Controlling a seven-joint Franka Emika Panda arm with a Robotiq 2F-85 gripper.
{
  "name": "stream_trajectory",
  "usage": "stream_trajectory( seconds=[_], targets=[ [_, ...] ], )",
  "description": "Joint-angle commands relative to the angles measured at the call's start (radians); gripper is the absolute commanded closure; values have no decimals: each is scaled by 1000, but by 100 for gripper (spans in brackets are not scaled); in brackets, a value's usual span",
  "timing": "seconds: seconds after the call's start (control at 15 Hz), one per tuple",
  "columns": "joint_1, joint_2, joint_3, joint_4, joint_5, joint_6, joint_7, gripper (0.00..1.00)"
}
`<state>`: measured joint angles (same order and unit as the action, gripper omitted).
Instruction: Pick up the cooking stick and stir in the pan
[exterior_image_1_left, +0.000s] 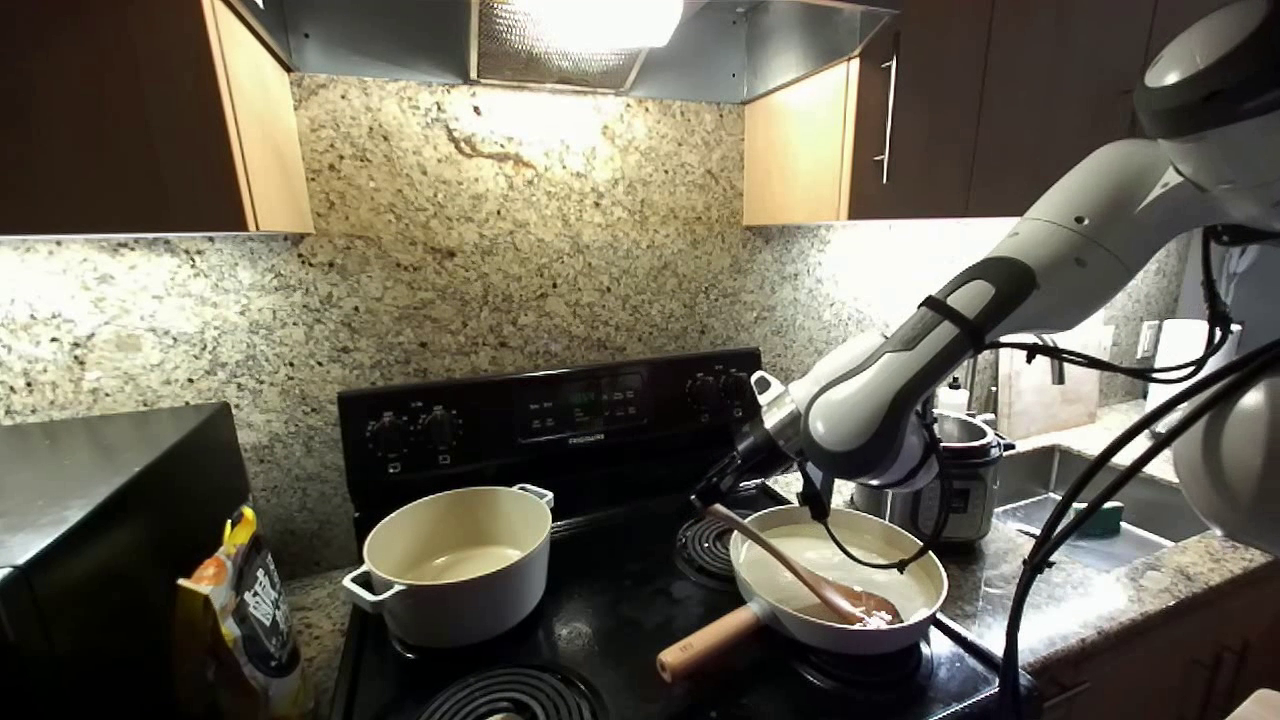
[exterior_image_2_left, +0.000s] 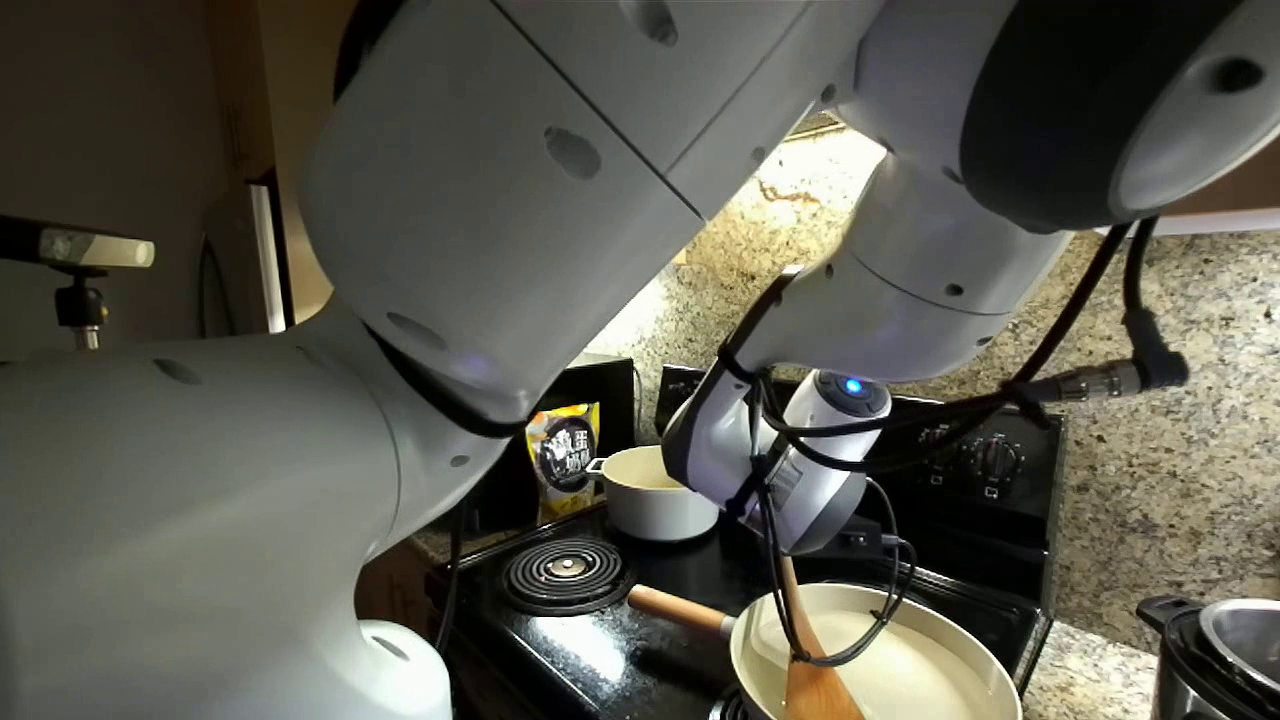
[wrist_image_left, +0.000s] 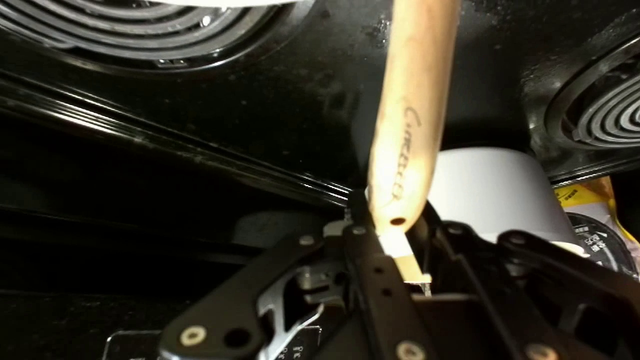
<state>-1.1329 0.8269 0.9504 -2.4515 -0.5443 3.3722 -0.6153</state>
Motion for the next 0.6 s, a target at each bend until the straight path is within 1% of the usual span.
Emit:
stream_trajectory(
  seconds=[0.0, 0.13, 0.47, 0.53],
  targets=[
    [-95, 17, 79, 28, -22, -112, -3, 90],
    [-123, 24, 117, 64, -13, -190, -10, 90],
    [-123, -20, 174, 133, 18, -312, -45, 90],
    [-111, -20, 181, 148, 22, -329, -56, 90]
  ],
)
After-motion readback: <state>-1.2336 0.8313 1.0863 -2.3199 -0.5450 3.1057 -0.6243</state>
